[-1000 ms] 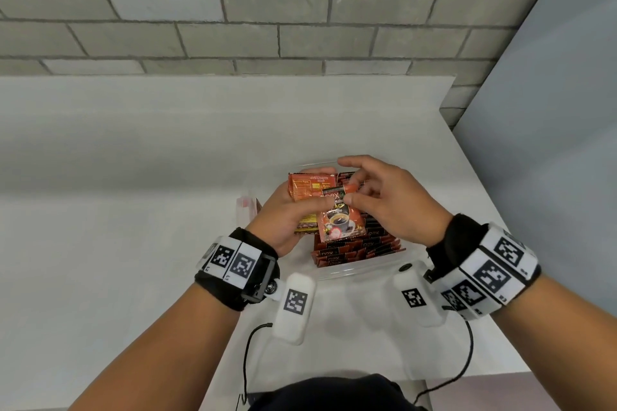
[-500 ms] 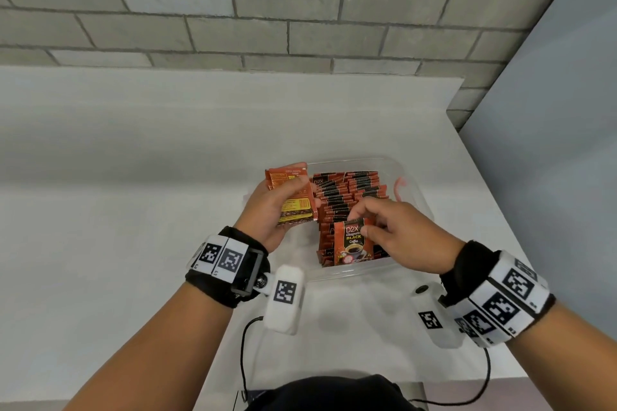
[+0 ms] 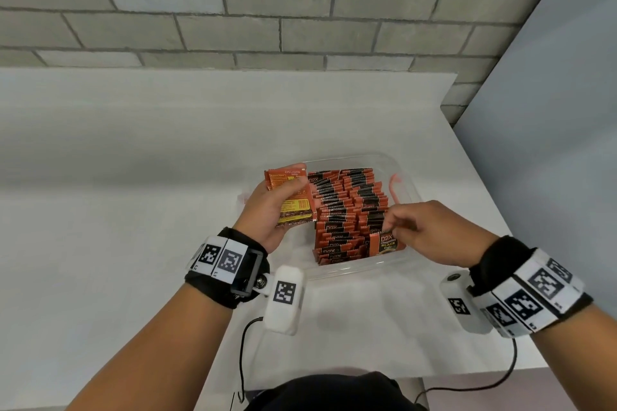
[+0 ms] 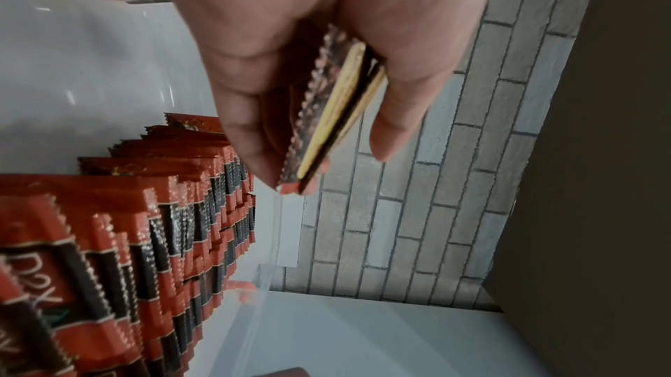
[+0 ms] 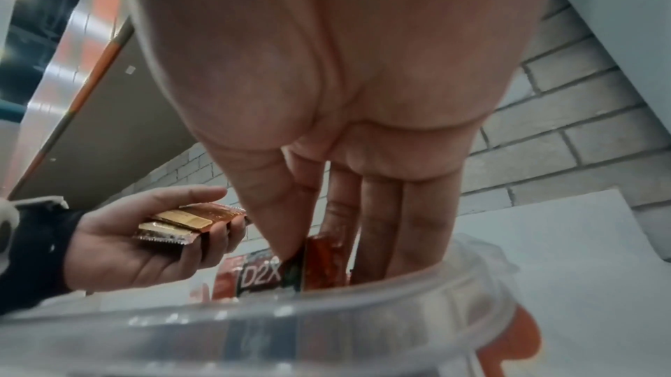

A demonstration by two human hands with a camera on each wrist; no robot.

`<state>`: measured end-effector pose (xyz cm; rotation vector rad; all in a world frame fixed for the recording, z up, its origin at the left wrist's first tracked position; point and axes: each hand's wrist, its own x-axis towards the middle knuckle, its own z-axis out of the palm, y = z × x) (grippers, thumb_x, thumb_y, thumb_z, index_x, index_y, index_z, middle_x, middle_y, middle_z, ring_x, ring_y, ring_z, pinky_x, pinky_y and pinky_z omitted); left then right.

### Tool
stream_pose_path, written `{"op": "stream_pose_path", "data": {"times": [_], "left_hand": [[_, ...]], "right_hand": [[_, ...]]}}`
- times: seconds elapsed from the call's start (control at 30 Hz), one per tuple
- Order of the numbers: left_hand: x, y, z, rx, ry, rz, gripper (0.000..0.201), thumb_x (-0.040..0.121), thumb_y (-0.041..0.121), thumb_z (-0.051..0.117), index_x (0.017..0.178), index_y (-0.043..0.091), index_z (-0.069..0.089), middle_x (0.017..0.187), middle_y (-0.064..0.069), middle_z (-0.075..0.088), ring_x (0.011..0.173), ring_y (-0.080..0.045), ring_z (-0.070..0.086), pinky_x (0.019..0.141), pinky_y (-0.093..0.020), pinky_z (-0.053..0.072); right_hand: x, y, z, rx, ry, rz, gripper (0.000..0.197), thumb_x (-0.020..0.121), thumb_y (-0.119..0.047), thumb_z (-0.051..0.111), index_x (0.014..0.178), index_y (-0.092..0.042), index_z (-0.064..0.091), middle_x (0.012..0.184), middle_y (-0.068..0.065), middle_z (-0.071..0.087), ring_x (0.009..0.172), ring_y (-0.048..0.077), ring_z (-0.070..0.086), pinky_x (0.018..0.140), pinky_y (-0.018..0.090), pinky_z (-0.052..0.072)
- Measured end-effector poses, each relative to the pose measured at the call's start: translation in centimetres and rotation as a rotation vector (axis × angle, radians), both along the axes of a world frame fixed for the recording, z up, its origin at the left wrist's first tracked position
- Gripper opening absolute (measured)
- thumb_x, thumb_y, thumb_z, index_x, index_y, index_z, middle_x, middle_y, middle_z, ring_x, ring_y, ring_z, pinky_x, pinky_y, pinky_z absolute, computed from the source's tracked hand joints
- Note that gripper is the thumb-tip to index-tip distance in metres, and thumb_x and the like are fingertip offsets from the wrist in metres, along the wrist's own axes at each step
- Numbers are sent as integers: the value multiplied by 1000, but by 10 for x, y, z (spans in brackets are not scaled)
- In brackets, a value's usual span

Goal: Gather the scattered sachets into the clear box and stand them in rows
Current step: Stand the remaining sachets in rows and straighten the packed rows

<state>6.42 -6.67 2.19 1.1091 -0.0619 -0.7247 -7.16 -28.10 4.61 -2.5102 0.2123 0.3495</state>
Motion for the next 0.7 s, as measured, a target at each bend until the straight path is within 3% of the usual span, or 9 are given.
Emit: {"op": "stream_pose_path", "data": {"times": [0.1, 0.2, 0.33, 0.53, 0.7], "left_hand": [[0, 0, -1, 2, -9, -4, 23, 89, 14, 60, 112, 18, 62, 83, -7, 73, 69, -21, 71, 61, -30, 58], [0, 0, -1, 6, 3, -3, 23, 90, 14, 59, 112, 18, 62, 84, -8, 72, 69, -21, 71, 61, -30, 58], [-1, -1, -2, 13, 10, -6, 22, 90, 14, 60, 112, 17, 62, 85, -9, 71, 68, -21, 70, 60, -30, 58], [0, -2, -1, 2, 12, -2, 21, 92, 12, 58, 112, 17, 61, 83, -9, 72, 67, -21, 71, 60, -29, 58], [1, 0, -3, -13, 25, 5, 22, 92, 13, 57, 114, 16, 61, 86, -10, 72, 70, -23, 71, 64, -31, 58]], "right_hand": [[2, -1, 0, -92, -27, 67, 12, 86, -14, 66, 86, -25, 71, 83, -20, 57, 79, -3, 54, 71, 7, 37], [6, 0, 0, -163, 36, 129, 11, 86, -15, 67, 90, -22, 75, 79, -23, 53, 75, -5, 52, 68, 5, 35], [16, 3, 2, -209, 115, 140, 8, 85, -15, 70, 87, -22, 75, 80, -17, 61, 71, -3, 54, 63, 6, 34], [27, 6, 0, -313, 190, 203, 12, 83, -12, 70, 76, -22, 67, 73, -17, 57, 76, 6, 59, 68, 17, 43], [28, 6, -3, -351, 182, 202, 30, 80, -11, 71, 64, -26, 51, 69, -14, 53, 63, 3, 50, 56, 16, 36]]}}
